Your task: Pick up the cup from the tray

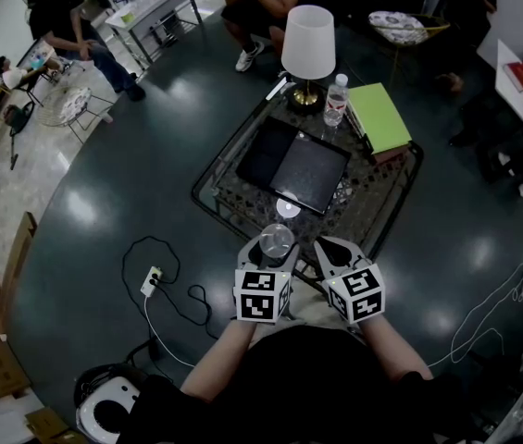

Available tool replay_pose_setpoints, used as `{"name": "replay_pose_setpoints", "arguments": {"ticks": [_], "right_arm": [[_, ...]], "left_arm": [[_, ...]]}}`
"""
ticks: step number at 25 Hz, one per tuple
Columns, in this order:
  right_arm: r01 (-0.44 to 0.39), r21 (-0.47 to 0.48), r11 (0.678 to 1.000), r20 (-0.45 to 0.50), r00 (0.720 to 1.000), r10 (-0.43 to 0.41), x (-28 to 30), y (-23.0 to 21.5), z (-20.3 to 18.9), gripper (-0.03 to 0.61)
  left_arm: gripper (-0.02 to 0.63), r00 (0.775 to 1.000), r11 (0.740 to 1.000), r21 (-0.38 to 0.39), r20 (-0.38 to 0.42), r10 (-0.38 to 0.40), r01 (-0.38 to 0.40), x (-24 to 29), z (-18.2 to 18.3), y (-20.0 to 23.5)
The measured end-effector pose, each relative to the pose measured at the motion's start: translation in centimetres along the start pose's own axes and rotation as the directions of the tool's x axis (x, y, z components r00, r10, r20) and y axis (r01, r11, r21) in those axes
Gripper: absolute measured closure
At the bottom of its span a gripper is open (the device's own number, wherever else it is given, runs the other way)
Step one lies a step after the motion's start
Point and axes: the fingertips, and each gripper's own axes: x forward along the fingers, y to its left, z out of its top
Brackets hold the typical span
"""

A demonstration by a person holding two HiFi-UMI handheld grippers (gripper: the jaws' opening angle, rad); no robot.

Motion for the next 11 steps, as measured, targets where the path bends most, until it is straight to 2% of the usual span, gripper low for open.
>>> {"name": "replay_pose_setpoints", "arguments": {"ticks": [11], "right_arm": [[0.012, 0.003, 1.000, 0.003, 1.000, -0.012, -0.37, -0.36, -0.06, 0.568]], "left_arm": [[0.324, 1.000, 1.000, 0.009, 0.003, -0.003, 0.003, 0.17, 0.33, -0.37]]}}
